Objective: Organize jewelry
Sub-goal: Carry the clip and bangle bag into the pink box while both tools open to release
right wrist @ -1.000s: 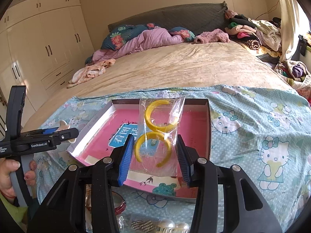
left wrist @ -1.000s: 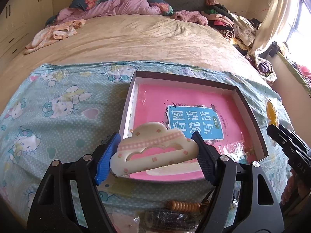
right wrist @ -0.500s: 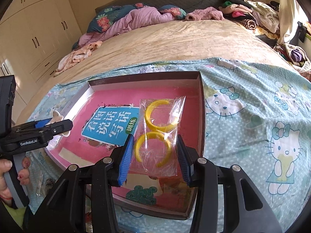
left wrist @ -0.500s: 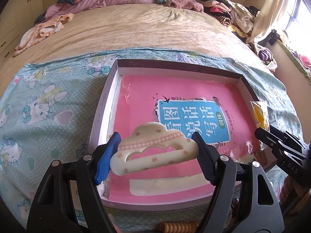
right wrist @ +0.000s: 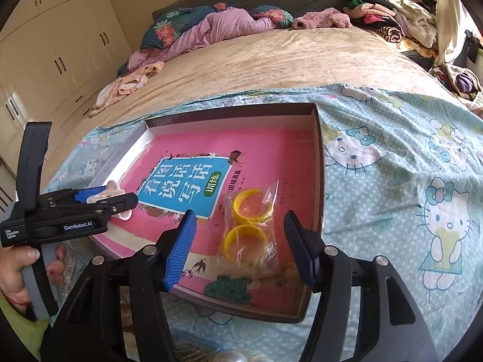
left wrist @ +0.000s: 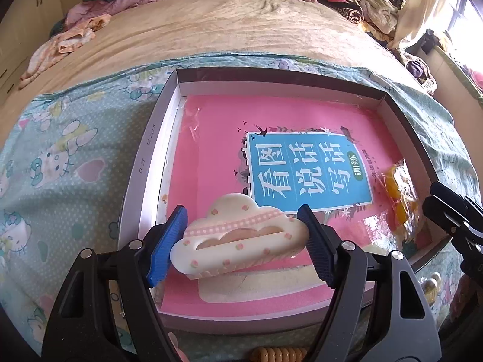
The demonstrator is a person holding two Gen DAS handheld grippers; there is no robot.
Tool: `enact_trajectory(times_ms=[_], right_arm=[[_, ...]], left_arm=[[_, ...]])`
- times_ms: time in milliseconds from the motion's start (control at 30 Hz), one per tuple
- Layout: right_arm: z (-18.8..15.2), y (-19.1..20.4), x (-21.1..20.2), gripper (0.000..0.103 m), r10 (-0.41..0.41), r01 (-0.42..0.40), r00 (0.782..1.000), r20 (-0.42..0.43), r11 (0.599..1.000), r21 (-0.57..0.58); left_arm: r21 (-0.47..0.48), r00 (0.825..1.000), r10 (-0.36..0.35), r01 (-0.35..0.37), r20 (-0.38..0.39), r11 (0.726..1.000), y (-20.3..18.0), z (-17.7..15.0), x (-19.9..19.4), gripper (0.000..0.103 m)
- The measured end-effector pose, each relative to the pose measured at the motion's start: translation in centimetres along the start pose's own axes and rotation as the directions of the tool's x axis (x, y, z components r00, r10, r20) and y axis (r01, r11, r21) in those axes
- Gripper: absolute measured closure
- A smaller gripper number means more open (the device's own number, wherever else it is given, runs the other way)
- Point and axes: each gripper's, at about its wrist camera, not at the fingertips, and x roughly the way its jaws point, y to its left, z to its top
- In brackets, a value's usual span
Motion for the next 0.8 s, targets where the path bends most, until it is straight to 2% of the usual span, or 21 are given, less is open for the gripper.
enact_trajectory(times_ms=[67, 167, 300, 400, 633, 800], right_arm=[[-0.2, -0.1, -1.1, 0.042, 0.000, 0.000, 1.000, 0.014, 1.000, 0.011], [-0.3, -0.1, -3.0, 0.036, -0.011, 0.010, 0.999, 0.046, 1.000, 0.020], [-0.5, 0.1, -6.1, 0.025, -0.017, 0.010, 0.993, 0.120, 0.998, 0.061], [-0.2, 0.5, -8.2, 0.022, -0.023, 0.014, 0.987, 0.160, 0.998, 0.060], [0.4, 2.0, -12.9, 0.013, -0.029, 0.022, 0.969, 0.247, 0.999, 0.028], [0.3, 3.4, -15.5, 0.011, -0.018, 0.019, 0.957, 0.288, 1.000, 0.000]], left_arm=[[-0.006, 1.000, -0.011, 0.011, 0.005, 1.000, 0.2, -0.1, -0.4, 0.036], [0.005, 1.000, -0.015, 0.015, 0.020, 1.000, 0.2, -0.1, -1.5, 0.028], [0.034, 0.999, -0.018, 0.016, 0.047, 0.999, 0.1, 0.0, -3.7, 0.025], [0.036, 0.996, -0.005, 0.002, 0.086, 0.999, 0.4, 0.1, -6.1, 0.015], [0.012, 0.985, 0.005, -0.007, 0.174, 1.000, 2.1, 0.4, -11.4, 0.010], [-0.010, 0.974, 0.011, -0.009, 0.226, 1.000, 3.4, -0.1, -14.4, 0.010]])
